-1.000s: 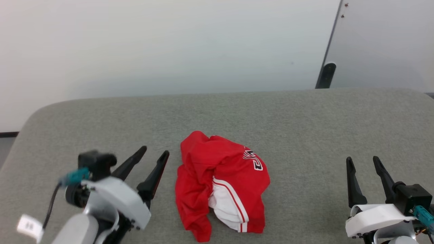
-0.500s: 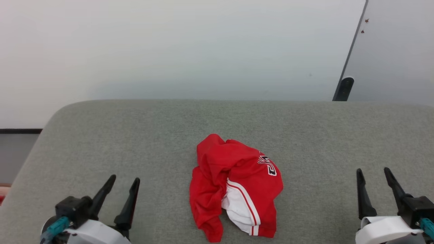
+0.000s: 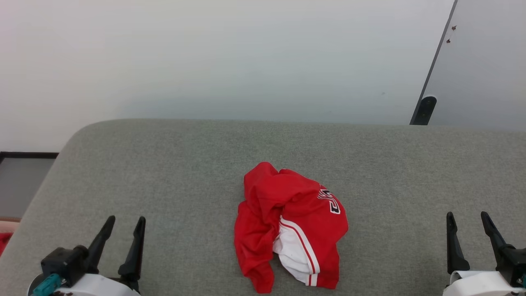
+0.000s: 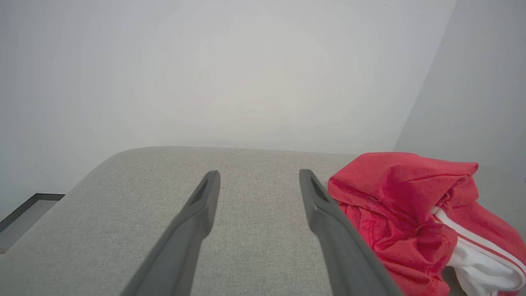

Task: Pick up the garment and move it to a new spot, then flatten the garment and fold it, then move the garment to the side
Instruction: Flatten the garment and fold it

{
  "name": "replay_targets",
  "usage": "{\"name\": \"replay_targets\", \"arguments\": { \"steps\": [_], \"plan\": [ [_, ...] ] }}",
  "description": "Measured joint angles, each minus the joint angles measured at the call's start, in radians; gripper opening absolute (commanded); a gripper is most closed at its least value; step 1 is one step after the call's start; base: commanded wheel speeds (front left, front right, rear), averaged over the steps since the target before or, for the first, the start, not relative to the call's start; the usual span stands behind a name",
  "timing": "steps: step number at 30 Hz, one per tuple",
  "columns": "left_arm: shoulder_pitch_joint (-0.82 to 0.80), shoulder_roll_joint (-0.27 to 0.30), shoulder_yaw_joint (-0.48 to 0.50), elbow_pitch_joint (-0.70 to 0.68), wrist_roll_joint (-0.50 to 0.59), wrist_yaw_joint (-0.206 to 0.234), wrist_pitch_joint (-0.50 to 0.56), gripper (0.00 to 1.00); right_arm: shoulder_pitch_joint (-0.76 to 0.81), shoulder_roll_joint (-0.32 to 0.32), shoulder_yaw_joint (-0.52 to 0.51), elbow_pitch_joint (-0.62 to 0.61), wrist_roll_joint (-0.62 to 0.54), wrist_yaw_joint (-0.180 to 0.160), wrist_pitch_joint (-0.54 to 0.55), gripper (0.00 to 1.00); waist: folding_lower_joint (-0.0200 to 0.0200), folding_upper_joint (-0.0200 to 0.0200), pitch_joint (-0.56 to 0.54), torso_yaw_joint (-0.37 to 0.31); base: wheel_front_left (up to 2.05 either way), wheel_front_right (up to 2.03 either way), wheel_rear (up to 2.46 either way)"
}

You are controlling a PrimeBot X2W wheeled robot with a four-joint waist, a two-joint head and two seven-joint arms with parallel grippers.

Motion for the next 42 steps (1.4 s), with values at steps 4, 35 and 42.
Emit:
{"name": "replay_targets", "arguments": {
  "steps": [4,35,42],
  "plan": [
    [0.001,-0.011,0.007,-0.003,0.008,-0.004,0.0,1.0,0.0,0.001,0.001,-0.002,-0.001,0.0,0.0,1.0,0.0,0.0,0.004,0.004,0.0,0.0,0.0],
    [-0.156,0.01,-0.025,0.069,-0.009,0.012,0.054,1.0,-0.063,0.011,0.307,0.052,0.069,0.0,0.112,1.0,0.0,0.0,0.06,0.157,0.0,0.0,0.0],
    [-0.171,-0.015,-0.044,0.103,-0.02,0.009,0.046,1.0,-0.063,0.01,0.29,0.05,0.087,0.0,0.39,1.0,0.0,0.0,0.057,0.238,0.0,0.0,0.0]
  ]
}}
